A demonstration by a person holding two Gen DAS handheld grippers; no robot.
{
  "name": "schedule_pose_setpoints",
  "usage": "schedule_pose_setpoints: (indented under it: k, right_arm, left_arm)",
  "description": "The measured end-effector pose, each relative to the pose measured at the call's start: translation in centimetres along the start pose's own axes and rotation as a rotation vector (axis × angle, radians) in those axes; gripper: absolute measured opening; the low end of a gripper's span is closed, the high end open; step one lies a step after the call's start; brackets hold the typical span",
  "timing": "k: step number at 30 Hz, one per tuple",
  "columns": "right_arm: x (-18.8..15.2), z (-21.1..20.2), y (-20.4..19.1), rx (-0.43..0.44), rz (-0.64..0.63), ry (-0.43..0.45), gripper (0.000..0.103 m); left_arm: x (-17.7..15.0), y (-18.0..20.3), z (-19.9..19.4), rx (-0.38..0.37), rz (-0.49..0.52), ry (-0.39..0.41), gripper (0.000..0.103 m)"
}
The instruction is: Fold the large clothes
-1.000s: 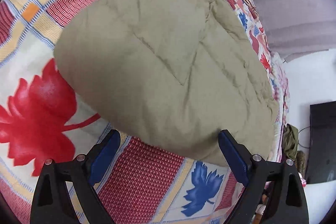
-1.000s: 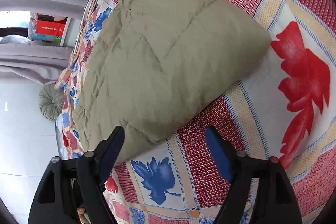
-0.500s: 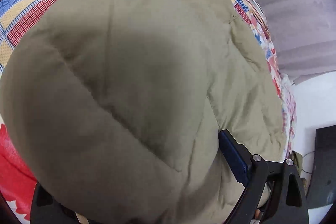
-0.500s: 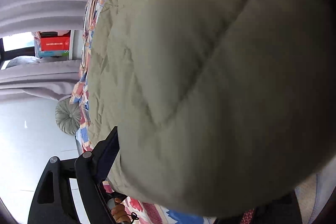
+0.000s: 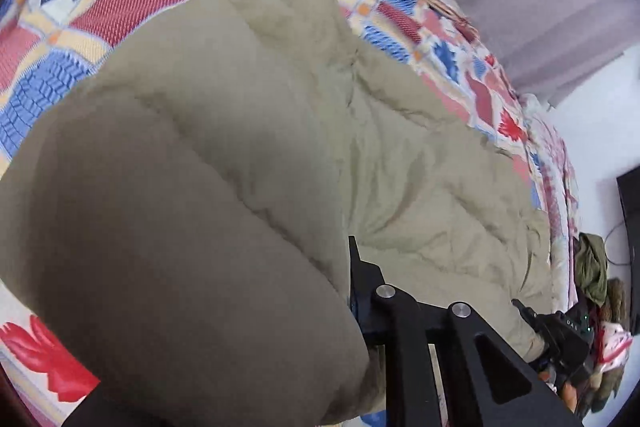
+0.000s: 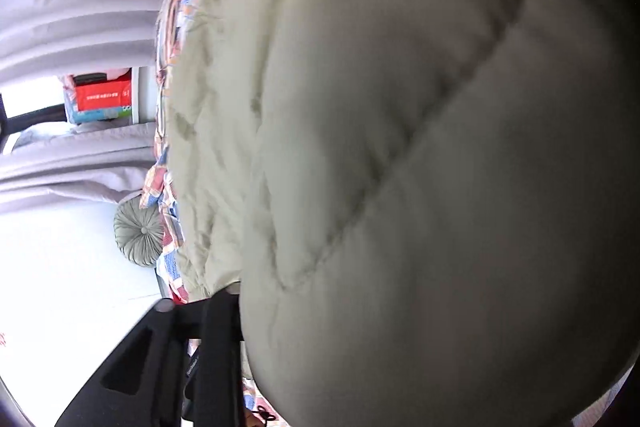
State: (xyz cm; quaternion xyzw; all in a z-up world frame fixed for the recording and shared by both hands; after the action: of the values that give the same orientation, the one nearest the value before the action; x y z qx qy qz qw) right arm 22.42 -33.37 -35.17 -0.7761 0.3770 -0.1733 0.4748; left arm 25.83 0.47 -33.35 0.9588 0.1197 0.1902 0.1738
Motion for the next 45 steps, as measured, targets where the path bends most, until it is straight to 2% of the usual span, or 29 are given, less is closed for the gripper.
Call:
schedule_pose_setpoints:
  k: [3, 7, 11, 15, 20, 24, 25, 27, 28, 29, 32, 35, 38, 40, 41, 42, 43, 45]
  right_arm:
    - [-0.9, -1.1, -1.0, 0.029, -0.011, -0.008, 0.022]
    - [-3.4, -2.7, -1.4, 0.022, -0.024, -0.038, 0.022]
    - [-6.7, -5.0, -0.5, 0.01, 0.002, -0.059, 0.022]
    - [-10.5, -7.4, 1.1, 0.002, 0.052, -0.084, 0.022]
    - [-15.6, -10.0, 4.5, -0.024, 0.131, -0.105, 0.022]
    - [-16.6, -10.2, 6.6, -0.04, 0.167, -0.099, 0.024]
    - [-16.4, -9.9, 6.9, -0.045, 0.174, -0.096, 0.024]
    - [-16.2, -9.6, 7.2, -0.06, 0.17, -0.097, 0.027]
    - [-16.1, -9.5, 7.2, -0.07, 0.168, -0.101, 0.028]
    - [-16.0, -9.5, 7.0, -0.079, 0.168, -0.107, 0.032]
    - [-16.5, -10.7, 7.1, -0.132, 0.158, -0.14, 0.044]
    - [-16.8, -12.3, 6.5, -0.198, 0.136, -0.174, 0.047]
    - [-17.2, -14.6, 4.8, -0.273, 0.067, -0.205, 0.047]
    - [-17.2, -16.4, 3.3, -0.321, -0.023, -0.22, 0.047]
    - [-16.9, -17.3, 2.5, -0.342, -0.071, -0.206, 0.043]
    - [-16.3, -18.4, 1.6, -0.361, -0.12, -0.174, 0.028]
    - [-15.8, -19.0, 0.9, -0.375, -0.144, -0.148, 0.022]
    - [-14.6, -19.7, -0.7, -0.374, -0.172, -0.087, 0.018]
  left_arm:
    - [-0.6, 0.1, -2.3, -0.002, 0.035, 0.02, 0.021]
    - [-2.9, -0.5, -5.3, -0.002, 0.079, 0.012, 0.02]
    - [-7.1, -2.3, -8.4, -0.01, 0.09, -0.031, 0.02]
    - [-13.0, -5.3, -10.6, -0.003, 0.08, -0.117, 0.021]
    - [-19.0, -8.9, -11.1, 0.037, 0.062, -0.216, 0.021]
    - [-21.3, -10.7, -9.8, 0.083, 0.042, -0.252, 0.025]
    - [-21.6, -10.9, -9.5, 0.09, 0.038, -0.256, 0.025]
    - [-22.0, -11.6, -9.4, 0.146, 0.043, -0.258, 0.047]
    - [-22.2, -12.3, -9.7, 0.195, 0.047, -0.256, 0.067]
    - [-22.5, -12.8, -10.1, 0.218, 0.049, -0.252, 0.069]
    - [-22.8, -14.1, -11.9, 0.237, 0.051, -0.277, 0.069]
    - [-22.6, -15.3, -15.1, 0.273, 0.063, -0.271, 0.069]
    - [-20.5, -15.6, -19.2, 0.325, 0.128, -0.183, 0.069]
    - [-18.4, -15.3, -21.0, 0.319, 0.149, -0.135, 0.069]
    - [-17.5, -14.7, -21.6, 0.306, 0.163, -0.114, 0.069]
    - [-16.6, -13.8, -21.8, 0.289, 0.178, -0.098, 0.069]
    - [-15.8, -12.8, -21.7, 0.265, 0.195, -0.086, 0.069]
    - [-14.4, -10.1, -20.7, 0.211, 0.245, -0.076, 0.065]
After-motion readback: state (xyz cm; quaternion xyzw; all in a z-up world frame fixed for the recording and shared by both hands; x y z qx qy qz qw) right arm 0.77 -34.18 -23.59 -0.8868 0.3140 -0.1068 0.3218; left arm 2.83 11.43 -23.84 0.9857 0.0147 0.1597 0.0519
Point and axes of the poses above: each gripper's, at about its wrist camera, not at the fingertips, and z roughly the way its jaws point, y to its right, x to its top, the point moved 10 cm from there along z, roughly the way its jaws point, and after that the axes turned 9 degrees about x, right-handed, at the moved point
